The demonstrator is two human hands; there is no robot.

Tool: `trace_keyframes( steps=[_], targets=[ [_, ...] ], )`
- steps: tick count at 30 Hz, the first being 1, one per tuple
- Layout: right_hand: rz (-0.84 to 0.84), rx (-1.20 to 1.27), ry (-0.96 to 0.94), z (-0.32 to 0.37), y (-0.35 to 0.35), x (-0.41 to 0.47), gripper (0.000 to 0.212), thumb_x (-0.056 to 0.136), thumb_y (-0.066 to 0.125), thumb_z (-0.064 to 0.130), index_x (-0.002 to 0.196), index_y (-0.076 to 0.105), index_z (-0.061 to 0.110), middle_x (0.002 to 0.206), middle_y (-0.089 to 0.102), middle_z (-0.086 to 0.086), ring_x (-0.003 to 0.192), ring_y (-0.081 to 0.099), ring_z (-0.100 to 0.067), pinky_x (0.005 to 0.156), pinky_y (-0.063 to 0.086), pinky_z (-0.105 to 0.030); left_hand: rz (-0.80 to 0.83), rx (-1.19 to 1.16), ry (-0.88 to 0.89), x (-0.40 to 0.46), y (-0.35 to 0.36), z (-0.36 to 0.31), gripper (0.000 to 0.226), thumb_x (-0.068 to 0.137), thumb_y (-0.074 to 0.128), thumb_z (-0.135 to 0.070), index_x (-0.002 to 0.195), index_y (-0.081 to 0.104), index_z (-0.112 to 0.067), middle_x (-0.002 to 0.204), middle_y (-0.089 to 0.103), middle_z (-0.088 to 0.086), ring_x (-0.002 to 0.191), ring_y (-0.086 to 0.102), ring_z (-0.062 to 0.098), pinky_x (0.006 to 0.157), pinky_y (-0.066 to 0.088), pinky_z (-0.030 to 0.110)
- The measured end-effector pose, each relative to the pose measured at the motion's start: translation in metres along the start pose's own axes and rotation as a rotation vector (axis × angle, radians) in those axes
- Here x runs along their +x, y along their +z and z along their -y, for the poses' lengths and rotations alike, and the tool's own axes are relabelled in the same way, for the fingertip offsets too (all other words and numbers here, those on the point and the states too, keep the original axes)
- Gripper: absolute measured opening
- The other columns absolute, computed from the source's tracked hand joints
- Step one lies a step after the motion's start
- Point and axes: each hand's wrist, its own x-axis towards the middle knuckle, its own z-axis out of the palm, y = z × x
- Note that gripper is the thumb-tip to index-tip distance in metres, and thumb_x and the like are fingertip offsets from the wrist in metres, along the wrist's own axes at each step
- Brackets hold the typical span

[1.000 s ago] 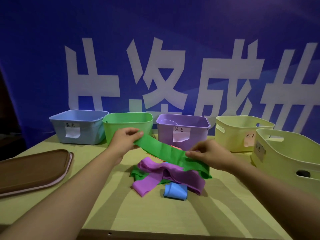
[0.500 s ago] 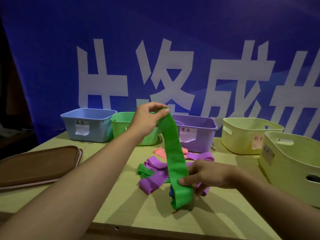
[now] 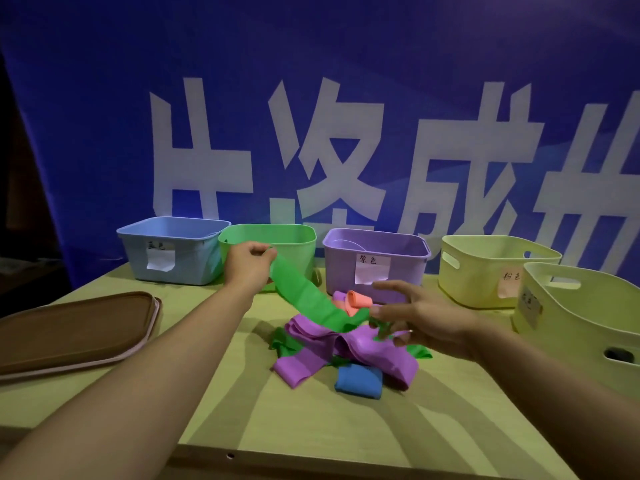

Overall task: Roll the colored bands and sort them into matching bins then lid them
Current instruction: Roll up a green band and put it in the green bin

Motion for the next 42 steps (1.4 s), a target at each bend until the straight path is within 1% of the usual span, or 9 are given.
trace_keyframes(
  steps=[6, 14, 18, 21, 24, 27, 32, 38, 42],
  targets=[
    [0.121, 0.227, -0.129, 0.012, -0.008, -0.003, 0.05, 0.089, 0.06, -0.016, 0.133, 0.061, 0.007, 0.098, 0.072, -0.024, 0.097, 0.073, -0.032, 0.084, 0.06, -0.03, 0.018, 0.031, -0.09, 0.001, -0.008, 0.026, 0.004, 0.096, 0.07, -0.014, 0.099, 0.072, -0.015, 0.108, 0.072, 0.009, 0.1, 0.07, 0.03, 0.087, 0.062, 0.047],
    [-0.049, 0.169, -0.396, 0.059, 0.014, 0.002, 0.025, 0.079, 0.073, 0.005, 0.104, 0.073, 0.001, 0.084, 0.075, -0.018, 0.069, 0.075, -0.022, 0.066, 0.062, -0.026, 0.29, 0.051, -0.091, -0.019, 0.01, 0.019, 0.011, 0.093, 0.073, -0.005, 0.102, 0.07, 0.0, 0.102, 0.072, 0.019, 0.085, 0.072, 0.026, 0.059, 0.059, 0.026],
    [-0.061, 0.192, -0.444, 0.082, 0.022, 0.001, 0.03, 0.081, 0.072, 0.013, 0.109, 0.073, 0.002, 0.094, 0.077, -0.015, 0.076, 0.076, -0.022, 0.071, 0.062, -0.027, 0.479, 0.103, -0.005, -0.037, 0.019, -0.001, 0.024, 0.091, 0.077, -0.027, 0.11, 0.071, -0.013, 0.106, 0.073, 0.004, 0.09, 0.066, 0.014, 0.076, 0.053, 0.027],
    [-0.062, 0.16, -0.427, 0.092, 0.024, 0.003, 0.031, 0.09, 0.07, 0.004, 0.12, 0.07, 0.007, 0.107, 0.078, -0.013, 0.086, 0.077, -0.025, 0.076, 0.063, -0.03, 0.606, -0.335, -0.005, -0.053, 0.019, -0.03, 0.031, 0.094, 0.064, -0.035, 0.118, 0.07, -0.016, 0.116, 0.073, 0.003, 0.113, 0.067, 0.021, 0.102, 0.051, 0.038],
    [-0.12, 0.146, -0.457, 0.097, 0.025, 0.004, 0.03, 0.091, 0.068, -0.002, 0.118, 0.071, 0.011, 0.101, 0.079, -0.011, 0.082, 0.077, -0.022, 0.08, 0.062, -0.031, 0.711, -0.609, 0.112, -0.062, 0.014, -0.061, 0.036, 0.092, 0.058, -0.019, 0.127, 0.064, -0.014, 0.119, 0.071, 0.006, 0.111, 0.067, 0.02, 0.095, 0.054, 0.037],
    [-0.172, 0.149, -0.506, 0.102, 0.022, 0.002, 0.023, 0.094, 0.067, 0.003, 0.115, 0.072, 0.011, 0.092, 0.079, -0.013, 0.071, 0.075, -0.017, 0.07, 0.061, -0.025, 0.627, -0.497, 0.302, -0.07, 0.012, -0.09, 0.03, 0.097, 0.065, -0.014, 0.127, 0.067, -0.014, 0.117, 0.074, 0.006, 0.107, 0.072, 0.021, 0.088, 0.06, 0.036],
    [-0.161, 0.086, -0.555, 0.12, 0.019, -0.013, 0.027, 0.093, 0.069, 0.014, 0.12, 0.07, 0.013, 0.1, 0.078, -0.015, 0.075, 0.074, -0.021, 0.082, 0.062, -0.037, 0.387, -0.347, 0.477, -0.077, 0.01, -0.118, 0.013, 0.093, 0.074, -0.016, 0.105, 0.075, -0.019, 0.099, 0.079, -0.001, 0.092, 0.077, 0.014, 0.065, 0.061, 0.027],
    [-0.24, -0.075, -0.683, 0.142, 0.02, -0.028, 0.02, 0.096, 0.069, 0.026, 0.107, 0.074, 0.01, 0.073, 0.075, -0.011, 0.048, 0.059, -0.018, 0.047, 0.049, -0.024, 0.347, -0.398, 0.5, -0.088, 0.003, -0.142, 0.01, 0.096, 0.07, -0.023, 0.096, 0.072, -0.014, 0.086, 0.079, 0.0, 0.076, 0.076, 0.018, 0.055, 0.06, 0.032],
    [-0.342, -0.096, -0.683, 0.139, 0.017, -0.022, 0.023, 0.094, 0.07, 0.035, 0.093, 0.076, 0.013, 0.052, 0.057, -0.002, 0.045, 0.047, -0.01, 0.043, 0.038, -0.02, 0.384, -0.438, 0.416, -0.09, 0.007, -0.142, 0.012, 0.095, 0.07, -0.027, 0.094, 0.072, -0.015, 0.088, 0.079, 0.003, 0.079, 0.076, 0.026, 0.057, 0.06, 0.035]
  ],
)
